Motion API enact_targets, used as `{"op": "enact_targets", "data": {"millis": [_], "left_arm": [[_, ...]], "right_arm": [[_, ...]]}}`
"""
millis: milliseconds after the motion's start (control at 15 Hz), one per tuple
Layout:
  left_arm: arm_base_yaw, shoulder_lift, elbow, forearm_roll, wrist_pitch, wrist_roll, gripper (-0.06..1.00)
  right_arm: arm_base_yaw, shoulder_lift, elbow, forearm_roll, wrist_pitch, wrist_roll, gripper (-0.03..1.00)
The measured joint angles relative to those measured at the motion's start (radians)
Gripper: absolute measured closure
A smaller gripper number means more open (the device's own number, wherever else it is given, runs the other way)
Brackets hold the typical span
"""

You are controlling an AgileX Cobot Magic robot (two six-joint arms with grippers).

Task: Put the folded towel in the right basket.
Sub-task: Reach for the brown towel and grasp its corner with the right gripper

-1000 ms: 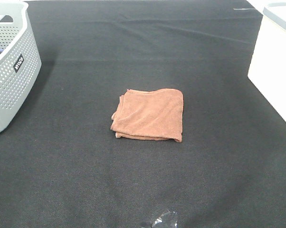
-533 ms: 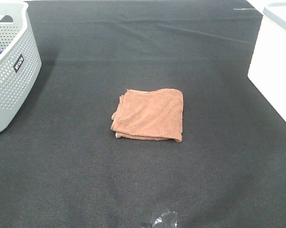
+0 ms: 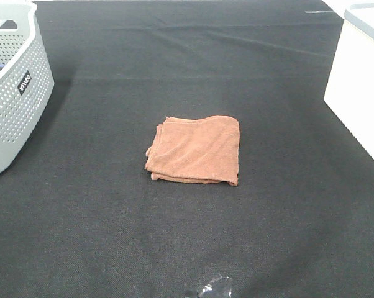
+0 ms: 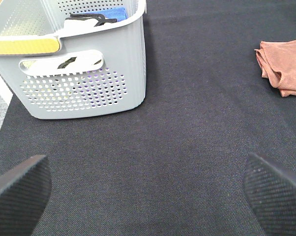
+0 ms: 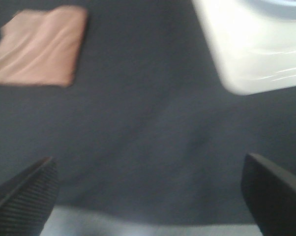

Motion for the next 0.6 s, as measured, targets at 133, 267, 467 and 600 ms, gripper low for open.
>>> {"op": "enact_targets", "data": {"millis": [133,267,467,600], "left_arm": [[0.000,0.000,0.000,0.000,0.000,0.000,-0.05],[0.000,0.000,0.000,0.000,0.000,0.000,-0.05],[0.000,0.000,0.000,0.000,0.000,0.000,-0.05],[0.000,0.000,0.000,0.000,0.000,0.000,-0.05]], "right_arm": [[0.000,0.306,-0.168,0.112,0.043,-0.048,0.00],[0.000,0.571,-0.352,0.208,0.047,-0.106,0.00],[0.000,0.755,-0.461,0.284,0.037,-0.140,0.00],[0.000,0.844,-0.468,0.377,-0.018,-0.182,0.00]]}}
